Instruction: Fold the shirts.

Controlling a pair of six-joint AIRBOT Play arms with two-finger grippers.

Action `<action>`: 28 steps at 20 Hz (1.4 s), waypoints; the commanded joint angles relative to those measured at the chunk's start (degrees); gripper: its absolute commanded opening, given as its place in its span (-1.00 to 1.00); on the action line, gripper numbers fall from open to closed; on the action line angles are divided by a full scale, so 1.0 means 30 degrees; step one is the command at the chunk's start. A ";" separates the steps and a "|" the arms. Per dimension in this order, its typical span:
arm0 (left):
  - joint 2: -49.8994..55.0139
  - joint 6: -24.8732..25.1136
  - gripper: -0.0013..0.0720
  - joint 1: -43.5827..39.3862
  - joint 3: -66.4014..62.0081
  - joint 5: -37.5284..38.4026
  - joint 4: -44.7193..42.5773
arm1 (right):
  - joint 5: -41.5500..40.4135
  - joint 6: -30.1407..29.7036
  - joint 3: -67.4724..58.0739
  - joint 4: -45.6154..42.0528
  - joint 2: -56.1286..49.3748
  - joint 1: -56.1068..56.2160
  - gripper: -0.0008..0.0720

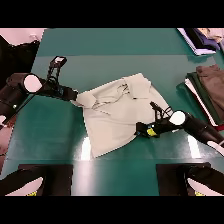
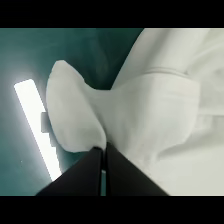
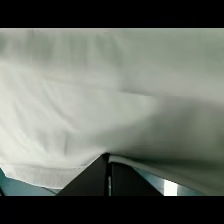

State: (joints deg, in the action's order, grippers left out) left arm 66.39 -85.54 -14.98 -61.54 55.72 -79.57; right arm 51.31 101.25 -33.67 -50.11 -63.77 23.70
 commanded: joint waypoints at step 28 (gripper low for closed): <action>-0.4371 0.1151 -0.90 -0.1158 0.8786 0.2069 0.8976 | 0.8947 -0.3934 -0.3738 -0.7351 0.2834 -0.8335 0.34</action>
State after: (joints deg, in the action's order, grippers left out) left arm 53.32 -82.17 -17.54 -35.29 64.97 -52.95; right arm 78.19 89.60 -55.29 -70.46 -59.55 -1.23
